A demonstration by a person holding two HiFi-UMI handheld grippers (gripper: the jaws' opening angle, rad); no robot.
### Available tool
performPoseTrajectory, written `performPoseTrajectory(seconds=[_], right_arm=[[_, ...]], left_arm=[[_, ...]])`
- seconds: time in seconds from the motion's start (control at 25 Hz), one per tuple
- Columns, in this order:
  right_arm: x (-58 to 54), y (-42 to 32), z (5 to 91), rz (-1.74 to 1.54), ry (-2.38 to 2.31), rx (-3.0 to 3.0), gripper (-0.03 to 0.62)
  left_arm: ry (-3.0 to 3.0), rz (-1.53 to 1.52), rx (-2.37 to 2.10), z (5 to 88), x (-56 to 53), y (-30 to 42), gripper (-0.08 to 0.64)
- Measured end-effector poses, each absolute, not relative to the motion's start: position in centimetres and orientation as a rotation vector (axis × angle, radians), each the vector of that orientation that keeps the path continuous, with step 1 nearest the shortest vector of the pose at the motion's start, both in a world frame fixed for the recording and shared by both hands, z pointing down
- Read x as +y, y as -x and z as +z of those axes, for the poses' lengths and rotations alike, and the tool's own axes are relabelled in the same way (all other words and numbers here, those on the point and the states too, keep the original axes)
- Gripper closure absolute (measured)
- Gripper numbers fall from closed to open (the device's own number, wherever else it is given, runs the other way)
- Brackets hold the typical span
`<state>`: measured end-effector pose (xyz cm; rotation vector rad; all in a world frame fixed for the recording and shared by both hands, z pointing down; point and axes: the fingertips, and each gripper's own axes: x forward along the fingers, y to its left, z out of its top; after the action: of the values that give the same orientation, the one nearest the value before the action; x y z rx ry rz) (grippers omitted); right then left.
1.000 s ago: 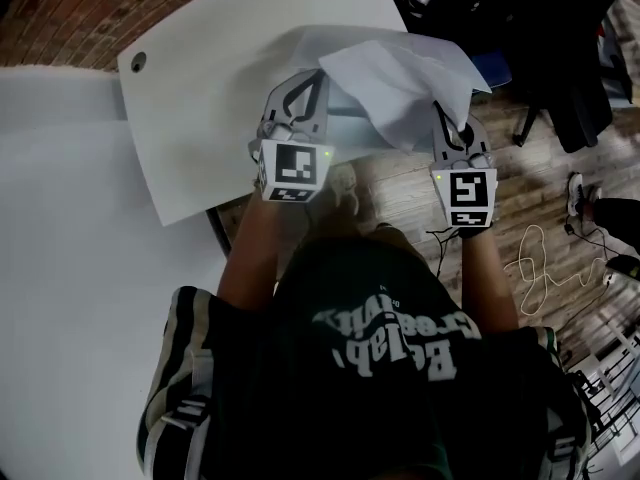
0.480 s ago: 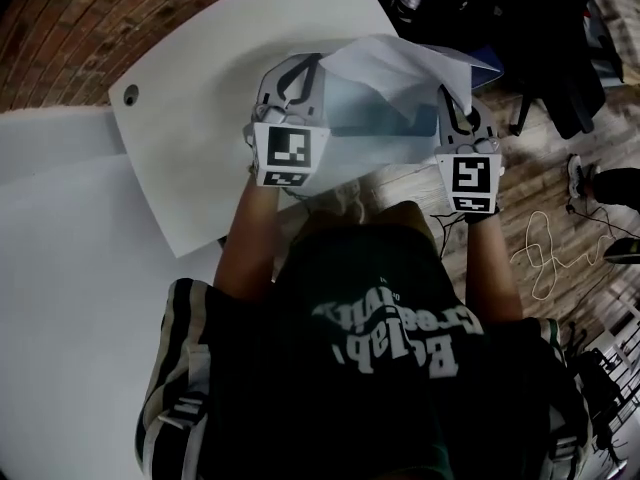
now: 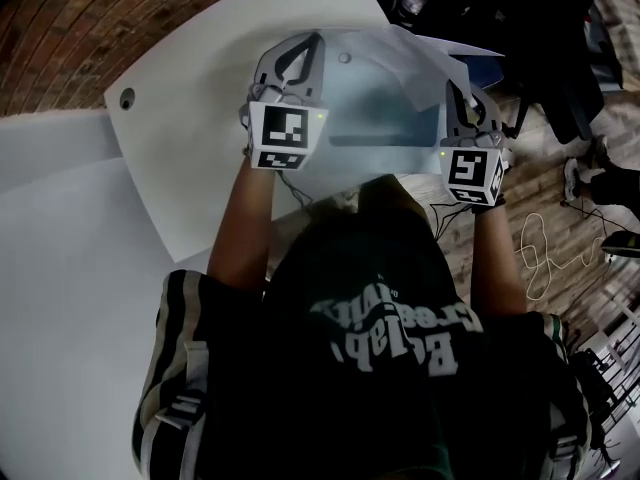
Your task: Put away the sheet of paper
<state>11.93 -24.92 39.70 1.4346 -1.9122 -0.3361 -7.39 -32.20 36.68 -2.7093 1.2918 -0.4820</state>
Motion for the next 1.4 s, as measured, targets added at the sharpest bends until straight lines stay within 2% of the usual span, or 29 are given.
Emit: performPoseTrajectory(seconds=[0.52, 0.84, 1.4], right_arm=[[-29.9, -10.4, 42.8, -0.501, -1.207, -1.914, 0.598], [-31.7, -8.3, 44.1, -0.783, -1.066, -1.784, 0.597], [-31.6, -4.9, 49.6, -1.023, -0.659, -1.707, 0.597]], left_arm=[[2.718, -0.549, 1.352, 36.6, -34.6, 7.5, 0.558], [2.731, -0.562, 1.365, 36.7, -34.8, 7.6, 0.558], [2.744, -0.578, 1.377, 37.0, -34.9, 7.9, 0.558]])
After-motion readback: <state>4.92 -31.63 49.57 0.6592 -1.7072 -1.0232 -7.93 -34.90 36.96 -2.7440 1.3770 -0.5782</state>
